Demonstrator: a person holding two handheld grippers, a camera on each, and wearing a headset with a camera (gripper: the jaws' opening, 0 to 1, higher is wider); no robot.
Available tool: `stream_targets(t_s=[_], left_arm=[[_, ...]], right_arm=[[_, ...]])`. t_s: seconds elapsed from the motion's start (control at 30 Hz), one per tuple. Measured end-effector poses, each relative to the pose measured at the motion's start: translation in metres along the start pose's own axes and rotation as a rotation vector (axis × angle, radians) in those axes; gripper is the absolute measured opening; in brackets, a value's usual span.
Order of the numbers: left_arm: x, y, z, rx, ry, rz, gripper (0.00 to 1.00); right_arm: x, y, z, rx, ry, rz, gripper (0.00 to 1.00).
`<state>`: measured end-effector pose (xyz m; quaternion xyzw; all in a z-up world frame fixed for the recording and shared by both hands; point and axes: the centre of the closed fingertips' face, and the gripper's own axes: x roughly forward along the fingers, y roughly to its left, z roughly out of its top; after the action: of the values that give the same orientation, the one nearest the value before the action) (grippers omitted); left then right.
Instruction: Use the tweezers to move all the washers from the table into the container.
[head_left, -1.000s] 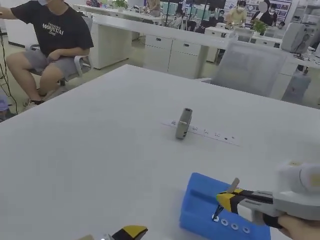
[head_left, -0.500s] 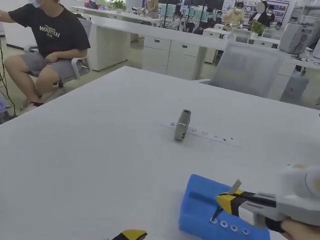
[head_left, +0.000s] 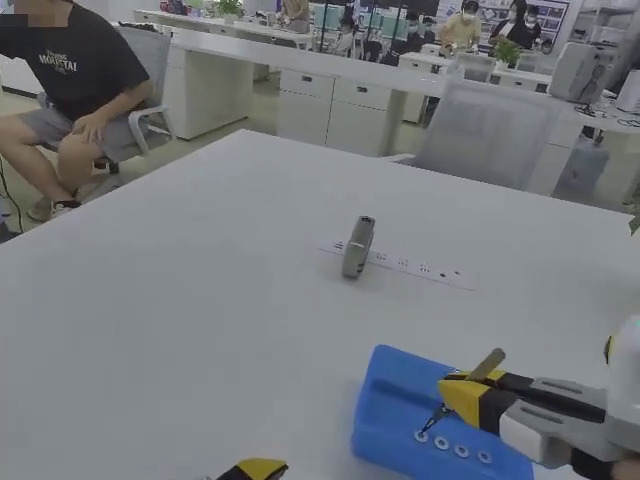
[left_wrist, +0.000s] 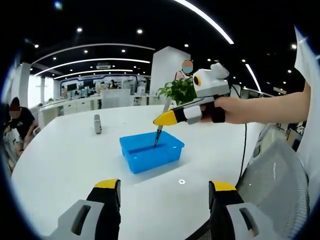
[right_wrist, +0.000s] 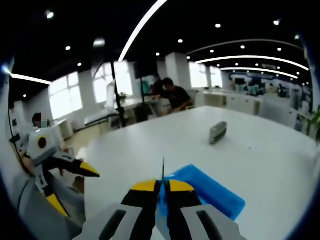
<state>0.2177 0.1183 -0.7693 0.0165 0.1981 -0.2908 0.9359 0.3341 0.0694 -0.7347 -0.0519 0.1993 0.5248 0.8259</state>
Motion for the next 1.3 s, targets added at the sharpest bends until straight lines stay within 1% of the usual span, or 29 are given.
stream_targets(t_s=[0.1,0.17,0.23,0.3,0.33,0.37,0.4,0.43,0.5,0.63,0.77,0.9,1.0,1.13,1.17,1.2,1.27,1.3], left_arm=[[0.000,-0.001,0.000,0.000,0.001,-0.002,0.72],[0.000,-0.001,0.000,0.000,0.001,-0.002,0.72],[-0.001,-0.001,0.000,-0.001,0.000,0.000,0.72],[-0.001,0.000,0.000,-0.003,0.000,0.001,0.72],[-0.001,-0.001,0.001,-0.002,0.000,0.001,0.72],[-0.001,-0.001,0.000,-0.001,0.000,0.000,0.72],[-0.001,-0.001,0.000,0.000,0.001,-0.001,0.71],[-0.001,-0.001,0.000,0.002,0.003,-0.001,0.71],[-0.001,-0.001,0.000,0.003,0.005,-0.002,0.71],[-0.001,-0.002,0.000,0.004,0.006,-0.007,0.71],[-0.001,-0.003,0.000,0.006,0.007,-0.010,0.71],[0.000,-0.003,-0.001,0.008,0.011,-0.010,0.71],[0.000,-0.003,-0.001,0.008,0.012,-0.009,0.71],[0.000,-0.003,-0.001,0.010,0.013,-0.010,0.71],[0.000,-0.003,-0.001,0.010,0.014,-0.010,0.71],[0.000,-0.003,-0.002,0.011,0.014,-0.011,0.71],[0.000,-0.003,-0.002,0.012,0.015,-0.010,0.71],[0.000,-0.003,-0.002,0.012,0.015,-0.010,0.71]], right_arm=[[-0.004,0.007,-0.007,0.020,0.011,0.015,0.03],[-0.006,0.013,-0.016,0.045,0.020,0.023,0.03],[-0.008,0.018,-0.029,0.074,0.040,0.030,0.03],[-0.009,0.022,-0.044,0.132,0.063,0.031,0.03],[-0.011,0.024,-0.053,0.173,0.082,0.032,0.03],[-0.011,0.024,-0.059,0.190,0.088,0.026,0.03],[-0.011,0.024,-0.063,0.190,0.089,0.024,0.03],[-0.013,0.025,-0.070,0.218,0.098,0.021,0.03],[-0.015,0.025,-0.077,0.247,0.098,0.011,0.03],[-0.019,0.021,-0.083,0.279,0.095,-0.013,0.03],[-0.021,0.021,-0.089,0.284,0.101,-0.026,0.03],[-0.021,0.024,-0.093,0.287,0.113,-0.029,0.03],[-0.022,0.026,-0.093,0.283,0.111,-0.030,0.03],[-0.021,0.034,-0.091,0.239,0.121,-0.021,0.03],[-0.021,0.035,-0.092,0.225,0.132,-0.017,0.03],[-0.020,0.037,-0.091,0.212,0.126,-0.016,0.04],[-0.019,0.041,-0.091,0.170,0.141,-0.010,0.03],[-0.019,0.044,-0.091,0.133,0.150,-0.001,0.04]])
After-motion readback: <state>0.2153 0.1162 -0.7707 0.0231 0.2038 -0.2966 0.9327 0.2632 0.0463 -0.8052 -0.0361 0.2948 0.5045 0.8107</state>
